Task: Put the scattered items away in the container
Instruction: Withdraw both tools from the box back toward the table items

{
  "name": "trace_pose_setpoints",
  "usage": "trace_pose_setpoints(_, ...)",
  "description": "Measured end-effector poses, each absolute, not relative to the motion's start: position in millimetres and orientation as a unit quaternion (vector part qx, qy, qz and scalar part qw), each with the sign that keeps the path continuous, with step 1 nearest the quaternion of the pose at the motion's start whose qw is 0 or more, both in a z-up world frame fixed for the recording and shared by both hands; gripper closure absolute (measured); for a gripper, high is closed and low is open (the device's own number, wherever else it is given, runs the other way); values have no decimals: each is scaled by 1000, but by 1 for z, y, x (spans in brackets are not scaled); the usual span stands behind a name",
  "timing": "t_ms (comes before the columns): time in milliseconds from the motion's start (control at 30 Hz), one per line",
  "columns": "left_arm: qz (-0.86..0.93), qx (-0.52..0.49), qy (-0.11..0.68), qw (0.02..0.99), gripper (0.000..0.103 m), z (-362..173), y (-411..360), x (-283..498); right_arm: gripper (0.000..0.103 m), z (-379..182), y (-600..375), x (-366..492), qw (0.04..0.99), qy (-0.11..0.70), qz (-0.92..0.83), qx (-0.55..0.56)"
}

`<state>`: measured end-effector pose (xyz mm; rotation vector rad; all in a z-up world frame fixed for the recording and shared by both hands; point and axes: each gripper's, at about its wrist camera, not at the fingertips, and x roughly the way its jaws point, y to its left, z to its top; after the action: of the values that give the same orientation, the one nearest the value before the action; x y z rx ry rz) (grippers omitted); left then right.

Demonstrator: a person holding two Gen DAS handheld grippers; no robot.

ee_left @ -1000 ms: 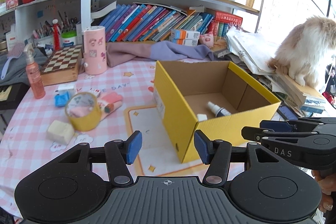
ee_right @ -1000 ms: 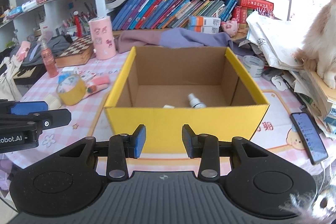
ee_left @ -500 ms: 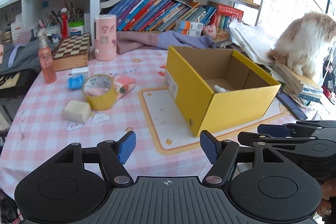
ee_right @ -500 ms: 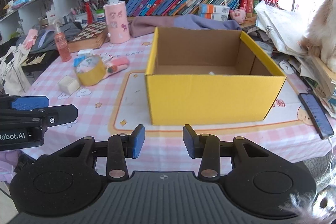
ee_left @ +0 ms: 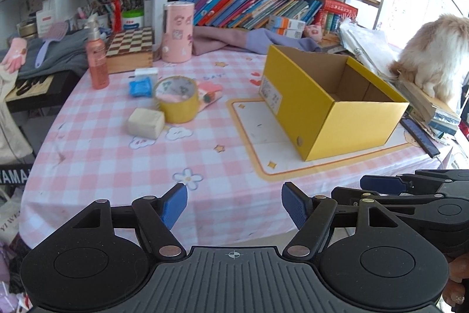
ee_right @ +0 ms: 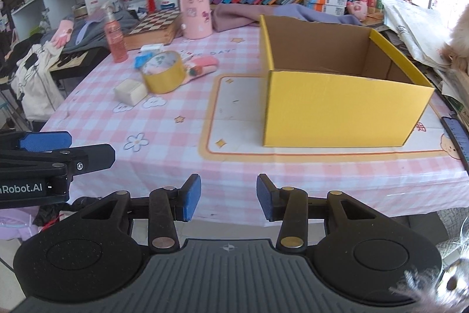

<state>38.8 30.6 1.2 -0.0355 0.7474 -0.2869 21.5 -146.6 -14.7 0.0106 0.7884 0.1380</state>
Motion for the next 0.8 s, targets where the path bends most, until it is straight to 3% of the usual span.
trace_pose_setpoints(800, -82, -39, 363, 927, 30, 1, 78, 33, 61, -13, -92, 32, 915, 382, 126, -33)
